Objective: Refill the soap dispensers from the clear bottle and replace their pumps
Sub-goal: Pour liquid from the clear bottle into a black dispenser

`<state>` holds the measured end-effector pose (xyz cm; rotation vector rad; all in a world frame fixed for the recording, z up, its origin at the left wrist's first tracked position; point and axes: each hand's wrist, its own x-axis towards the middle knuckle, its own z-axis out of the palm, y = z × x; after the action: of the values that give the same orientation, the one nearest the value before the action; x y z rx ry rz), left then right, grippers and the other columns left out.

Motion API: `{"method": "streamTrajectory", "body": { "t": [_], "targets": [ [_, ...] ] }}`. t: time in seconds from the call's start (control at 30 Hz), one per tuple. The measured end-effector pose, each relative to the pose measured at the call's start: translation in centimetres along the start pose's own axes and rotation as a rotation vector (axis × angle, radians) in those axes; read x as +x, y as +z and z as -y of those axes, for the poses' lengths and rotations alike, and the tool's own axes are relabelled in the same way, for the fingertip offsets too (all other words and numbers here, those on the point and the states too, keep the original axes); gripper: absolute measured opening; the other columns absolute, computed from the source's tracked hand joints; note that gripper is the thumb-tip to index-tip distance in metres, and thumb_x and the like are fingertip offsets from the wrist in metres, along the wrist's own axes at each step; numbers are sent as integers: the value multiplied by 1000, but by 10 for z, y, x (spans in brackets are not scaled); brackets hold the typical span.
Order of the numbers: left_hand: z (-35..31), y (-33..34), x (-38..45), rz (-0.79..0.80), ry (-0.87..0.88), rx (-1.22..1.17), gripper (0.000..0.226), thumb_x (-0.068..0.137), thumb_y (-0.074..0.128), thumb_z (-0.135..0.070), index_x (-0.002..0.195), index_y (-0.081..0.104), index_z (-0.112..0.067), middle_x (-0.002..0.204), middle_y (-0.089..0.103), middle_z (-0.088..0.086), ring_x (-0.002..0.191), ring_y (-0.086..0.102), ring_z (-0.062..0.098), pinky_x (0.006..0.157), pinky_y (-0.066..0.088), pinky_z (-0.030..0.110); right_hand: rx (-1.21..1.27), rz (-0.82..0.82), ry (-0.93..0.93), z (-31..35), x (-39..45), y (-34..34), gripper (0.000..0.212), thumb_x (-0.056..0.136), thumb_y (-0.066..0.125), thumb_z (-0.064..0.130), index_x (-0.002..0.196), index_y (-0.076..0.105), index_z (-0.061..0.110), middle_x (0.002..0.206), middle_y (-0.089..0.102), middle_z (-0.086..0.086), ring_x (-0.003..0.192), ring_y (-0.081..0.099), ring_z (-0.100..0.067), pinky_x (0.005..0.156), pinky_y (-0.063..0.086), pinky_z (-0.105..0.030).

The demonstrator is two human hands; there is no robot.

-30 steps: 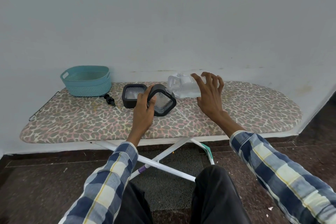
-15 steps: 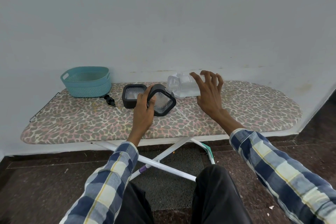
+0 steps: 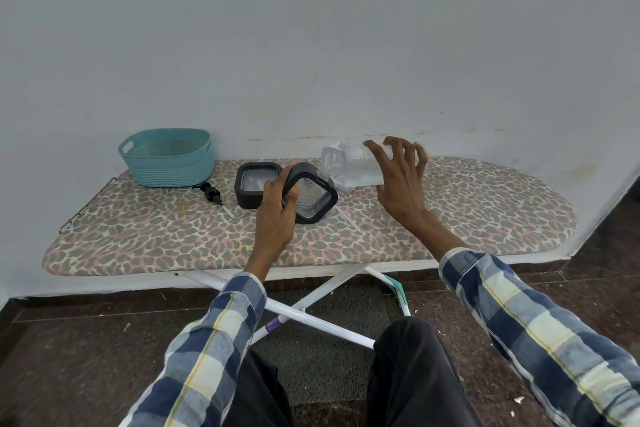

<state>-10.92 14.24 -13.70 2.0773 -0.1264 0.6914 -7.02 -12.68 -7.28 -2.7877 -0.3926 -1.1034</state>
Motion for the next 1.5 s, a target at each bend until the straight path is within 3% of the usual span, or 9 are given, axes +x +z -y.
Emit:
{"method": "streamTrajectory", "body": {
  "t": [0.07, 0.17, 0.33, 0.43, 0.6, 0.77, 0.87, 1.03, 1.5],
  "targets": [
    [0, -1, 0, -2, 4, 0, 51, 116, 44, -48, 166, 40, -36, 143, 57, 3, 100, 46, -19, 90, 40, 18, 0, 1, -1, 0, 0, 0, 103, 60, 77, -7, 150, 45, 33, 146, 46, -8, 143, 38, -30, 126, 19, -52],
    [1, 0, 1, -1, 11, -3, 52, 116, 44, -48, 166, 39, -37, 144, 57, 2, 101, 41, -35, 82, 37, 3, -3, 4, -3, -1, -1, -2, 104, 60, 77, -7, 150, 45, 33, 146, 46, -8, 143, 38, -31, 126, 18, -52],
    [1, 0, 0, 5, 23, -7, 54, 115, 44, -48, 167, 39, -33, 142, 57, 7, 101, 48, -28, 77, 39, -1, -4, 5, -7, 0, -1, -4, 105, 60, 76, -9, 151, 45, 32, 146, 46, -9, 144, 37, -31, 126, 18, -52],
    [1, -1, -1, -3, 32, -14, 53, 115, 44, -50, 166, 39, -34, 143, 56, 5, 102, 53, -11, 77, 38, 1, -12, 15, -6, 0, -1, -4, 104, 61, 76, -9, 151, 44, 33, 147, 45, -8, 145, 37, -30, 127, 17, -52],
    [-2, -2, -1, -5, 26, -11, 53, 115, 43, -51, 166, 38, -37, 132, 50, -7, 99, 50, -28, 78, 39, -3, -20, 3, -11, -1, 0, -3, 105, 60, 75, -9, 151, 43, 34, 146, 45, -8, 144, 38, -30, 126, 18, -52],
    [-1, -2, -1, 7, 5, -16, 53, 114, 42, -54, 165, 38, -40, 135, 55, 0, 97, 53, -19, 83, 44, 17, -27, 3, -12, -1, 0, -1, 107, 59, 75, -9, 151, 43, 34, 146, 45, -8, 144, 38, -30, 126, 18, -52],
    [-1, -2, -1, 1, 19, -13, 53, 114, 43, -53, 165, 39, -38, 133, 55, -1, 99, 54, -20, 80, 41, 6, -29, -4, -13, -2, 0, 0, 108, 58, 76, -9, 151, 42, 35, 146, 45, -8, 143, 38, -30, 126, 18, -53],
    [-2, -2, 0, -5, 27, 0, 54, 115, 43, -51, 166, 39, -34, 130, 52, -2, 99, 52, -23, 79, 41, -1, -38, -9, -18, -2, 0, 0, 108, 58, 76, -8, 150, 42, 34, 145, 45, -8, 143, 38, -30, 125, 19, -53],
    [-3, -3, -2, 5, 6, -6, 51, 115, 44, -50, 165, 39, -38, 139, 53, -5, 103, 46, -31, 82, 36, 2, -32, 3, -15, 0, 0, -4, 106, 59, 69, -11, 151, 44, 34, 146, 46, -8, 145, 36, -29, 127, 17, -52]
  ]
}}
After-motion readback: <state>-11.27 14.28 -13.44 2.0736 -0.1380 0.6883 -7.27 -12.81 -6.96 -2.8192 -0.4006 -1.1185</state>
